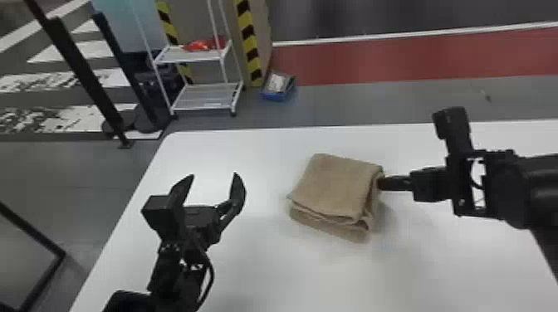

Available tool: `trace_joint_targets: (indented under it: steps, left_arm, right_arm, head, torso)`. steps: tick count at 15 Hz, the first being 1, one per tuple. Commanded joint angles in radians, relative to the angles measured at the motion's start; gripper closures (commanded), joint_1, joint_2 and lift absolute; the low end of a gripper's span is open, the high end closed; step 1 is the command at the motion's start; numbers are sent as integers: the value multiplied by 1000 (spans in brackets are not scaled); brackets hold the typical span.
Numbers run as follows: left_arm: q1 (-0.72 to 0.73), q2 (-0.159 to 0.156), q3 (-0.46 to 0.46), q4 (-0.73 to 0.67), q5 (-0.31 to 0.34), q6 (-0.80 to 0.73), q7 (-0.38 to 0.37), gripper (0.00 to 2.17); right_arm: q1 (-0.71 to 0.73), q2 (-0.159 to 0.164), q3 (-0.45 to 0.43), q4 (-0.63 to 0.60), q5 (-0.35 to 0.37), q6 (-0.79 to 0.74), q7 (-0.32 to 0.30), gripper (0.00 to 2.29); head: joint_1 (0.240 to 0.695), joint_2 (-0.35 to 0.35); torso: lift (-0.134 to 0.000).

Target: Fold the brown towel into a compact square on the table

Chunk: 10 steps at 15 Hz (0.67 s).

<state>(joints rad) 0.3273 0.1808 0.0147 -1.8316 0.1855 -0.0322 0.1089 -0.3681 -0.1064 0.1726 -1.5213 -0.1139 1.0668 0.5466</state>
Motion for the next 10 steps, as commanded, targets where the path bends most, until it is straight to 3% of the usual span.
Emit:
trace_joint_targets:
  steps: [1,3,6,10]
  left_arm:
    - [6,-1,4,0,0,-5,0,46]
    - [15,0,13,-3,2,-18,-1,46]
    - [13,0,22,5,12,-21,-1,46]
    - [-2,-3,5,18,12,-21,-6,46]
  right_arm:
    - [-63,40,21,107,7,-98,-7,2081]
    - [-40,47,18,99,22,-107,-7,2081]
    - [86,36,-51,-94,8,-123,-40,2081]
    - [239,31,-33,-324,-27,-279,-1,2081]
  head:
    - [695,210]
    - [695,228]
    - [695,238]
    - [695,235]
  torso:
    - [-125]
    - [-125]
    - [-125]
    - [-125]
